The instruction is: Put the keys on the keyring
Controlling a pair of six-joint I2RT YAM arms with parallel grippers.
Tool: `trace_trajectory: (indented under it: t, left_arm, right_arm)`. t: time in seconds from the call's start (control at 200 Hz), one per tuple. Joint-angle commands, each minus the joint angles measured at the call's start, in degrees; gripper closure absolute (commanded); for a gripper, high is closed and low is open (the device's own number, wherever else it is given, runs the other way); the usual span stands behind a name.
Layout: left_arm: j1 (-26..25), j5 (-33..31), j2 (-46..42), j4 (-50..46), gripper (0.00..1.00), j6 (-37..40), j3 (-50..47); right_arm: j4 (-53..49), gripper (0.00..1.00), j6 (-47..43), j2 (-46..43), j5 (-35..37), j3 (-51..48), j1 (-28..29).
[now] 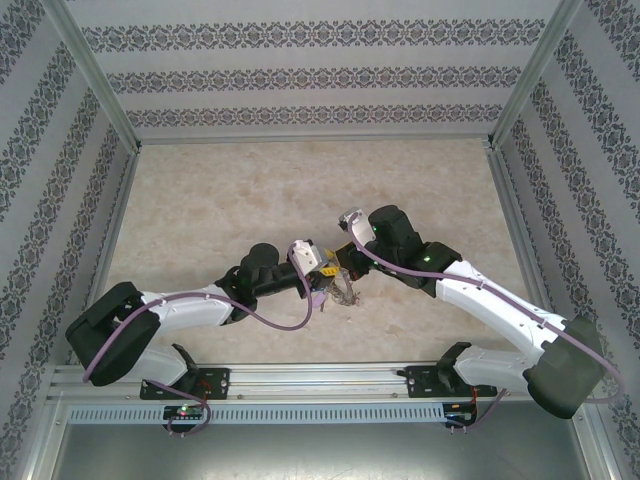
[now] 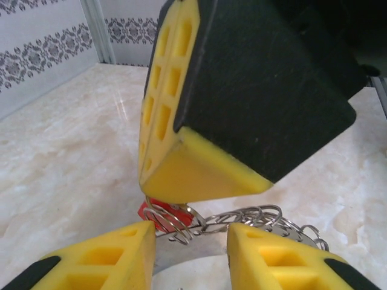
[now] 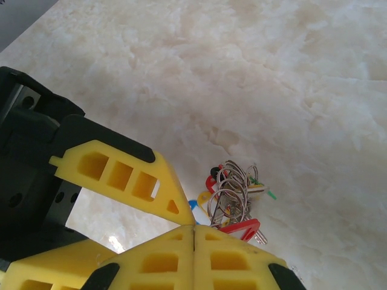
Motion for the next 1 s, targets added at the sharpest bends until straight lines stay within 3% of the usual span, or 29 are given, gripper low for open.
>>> trace_trajectory:
  t: [0.0,0.125,0.43,0.56,0.994]
  left_arm:
    - [-0.8,-1.2,1.1,4.2,0.67,2.6,0.2]
    - [-0.8,-1.9,1.9,4.3,0.72,2.1,0.3]
    - [-0.8,-3.7,1.8,6.5,0.72,1.8,-0.5]
    - [-0.8,-3.7,1.3,6.1,0.78,2.4,-0.2]
    - [-0.8,-5.6,1.0,7.8,0.74,1.9,-0.7]
  right_arm:
    - [2.0,1.0,-0.1,-1.1,-1.3,1.8,-0.1]
    - [2.1,1.0,0.0,-1.6,-1.3,1.5,-0.1]
    - [2.1,1.0,0.4,-2.3,-1.8,0.5,-0.2]
    - [2.1,1.0,0.3,-2.5,-2.0,0.3,-0.2]
    - [2.2,1.0,0.1,-2.0,-5.0,0.1,-0.5]
